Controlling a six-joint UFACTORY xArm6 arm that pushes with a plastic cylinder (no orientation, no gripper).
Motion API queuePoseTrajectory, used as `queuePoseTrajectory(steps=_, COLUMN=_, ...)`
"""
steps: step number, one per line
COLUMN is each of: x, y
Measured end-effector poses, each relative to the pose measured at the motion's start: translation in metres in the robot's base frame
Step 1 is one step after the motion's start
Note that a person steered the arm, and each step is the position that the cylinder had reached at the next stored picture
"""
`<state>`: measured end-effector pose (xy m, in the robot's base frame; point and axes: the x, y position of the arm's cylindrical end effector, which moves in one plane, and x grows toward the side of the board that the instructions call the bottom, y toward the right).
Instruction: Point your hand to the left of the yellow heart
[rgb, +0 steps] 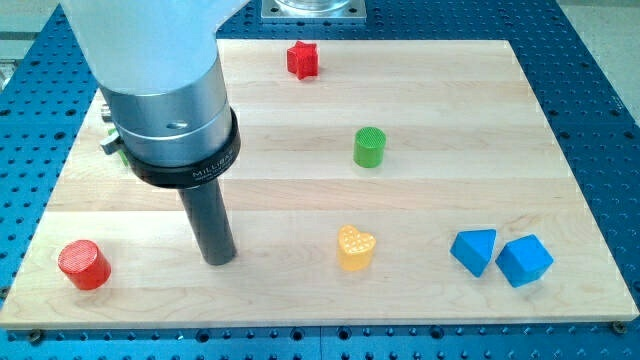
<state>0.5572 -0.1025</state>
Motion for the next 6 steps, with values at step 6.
queuePoseTrajectory(steps=6, x=-0.041, y=0.086)
